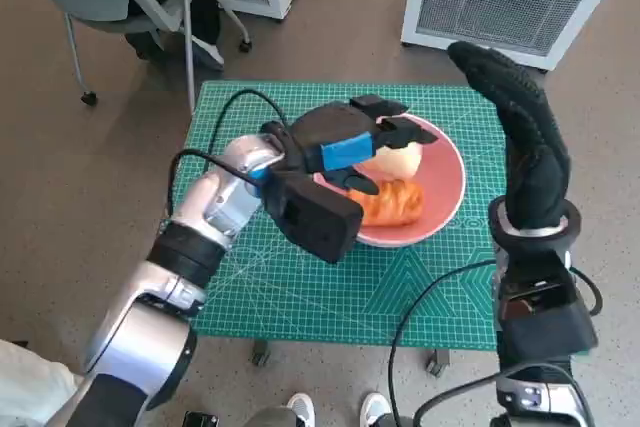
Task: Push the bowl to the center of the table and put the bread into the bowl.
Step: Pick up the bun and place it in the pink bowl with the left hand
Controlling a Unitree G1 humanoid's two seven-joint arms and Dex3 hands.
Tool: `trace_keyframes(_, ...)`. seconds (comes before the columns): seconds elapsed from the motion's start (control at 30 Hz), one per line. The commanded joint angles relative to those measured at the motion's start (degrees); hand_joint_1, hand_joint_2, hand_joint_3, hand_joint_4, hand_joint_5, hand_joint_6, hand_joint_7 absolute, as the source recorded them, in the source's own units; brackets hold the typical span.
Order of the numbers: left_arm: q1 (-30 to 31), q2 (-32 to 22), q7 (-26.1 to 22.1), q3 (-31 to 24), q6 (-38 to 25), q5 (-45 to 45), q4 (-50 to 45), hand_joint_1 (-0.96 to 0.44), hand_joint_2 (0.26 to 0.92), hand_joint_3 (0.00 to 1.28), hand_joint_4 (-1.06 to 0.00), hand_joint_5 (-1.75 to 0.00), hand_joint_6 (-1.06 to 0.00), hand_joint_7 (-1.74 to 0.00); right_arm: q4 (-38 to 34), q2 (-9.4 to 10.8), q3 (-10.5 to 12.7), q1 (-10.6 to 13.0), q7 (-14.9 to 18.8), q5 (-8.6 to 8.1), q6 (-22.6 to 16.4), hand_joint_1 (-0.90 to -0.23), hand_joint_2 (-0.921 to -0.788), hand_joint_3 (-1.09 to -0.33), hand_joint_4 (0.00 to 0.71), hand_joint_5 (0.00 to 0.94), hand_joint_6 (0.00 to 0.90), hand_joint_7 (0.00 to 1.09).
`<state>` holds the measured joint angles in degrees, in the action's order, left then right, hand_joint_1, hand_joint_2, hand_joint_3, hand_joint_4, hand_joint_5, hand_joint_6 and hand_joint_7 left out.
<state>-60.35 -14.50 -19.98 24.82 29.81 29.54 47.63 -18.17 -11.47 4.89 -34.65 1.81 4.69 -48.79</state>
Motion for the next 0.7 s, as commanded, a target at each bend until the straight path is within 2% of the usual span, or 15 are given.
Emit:
trace_keyframes(0.03,-1.0,0.2,1.2,-1.2,2.4,-1.5,1.1,-0.37,0.921,0.06,0.00,0.00,-0.19,-0.05,1.3,-0.8,0.7,2.0,-0.5,0.55,1.1,-0.570,-0.921,-0.740,0.281,0.002,-0.001,0.67)
trace_keyframes(0.27,1.6,0.9,1.2,-7.5,4.8,-10.1,0.6,-0.39,0.921,0.09,-0.04,-0.02,-0.24,-0.07,2.2,-1.3,1.4,2.6,-0.6,0.68,1.6,-0.572,-0.921,-0.742,0.281,0.002,-0.001,0.67)
trace_keyframes(0.53,6.2,3.5,0.5,-16.3,8.3,-23.8,-2.9,-0.36,0.921,0.19,-0.27,-0.10,-0.38,-0.14,2.8,-1.6,1.3,2.2,0.1,-1.01,2.2,-0.561,-0.921,-0.748,0.275,0.000,-0.001,0.67)
trace_keyframes(0.57,6.9,3.9,0.1,-17.1,8.1,-25.4,-3.8,-0.35,0.921,0.20,-0.28,-0.10,-0.38,-0.17,2.9,-1.7,1.3,2.2,0.2,-1.28,2.4,-0.559,-0.921,-0.748,0.275,0.000,-0.001,0.67)
trace_keyframes(0.63,8.6,4.9,-0.6,-18.8,7.0,-29.0,-6.6,-0.34,0.921,0.22,-0.31,-0.12,-0.30,-0.37,3.5,-1.8,1.2,2.2,0.7,-2.12,2.8,-0.554,-0.921,-0.749,0.274,0.000,-0.001,0.67)
trace_keyframes(0.7,10.8,5.9,-1.0,-20.3,5.4,-32.5,-10.4,-0.33,0.921,0.25,-0.31,-0.17,-0.18,-0.64,4.1,-1.8,1.1,2.1,1.2,-3.13,3.5,-0.545,-0.921,-0.751,0.275,0.000,-0.001,0.67)
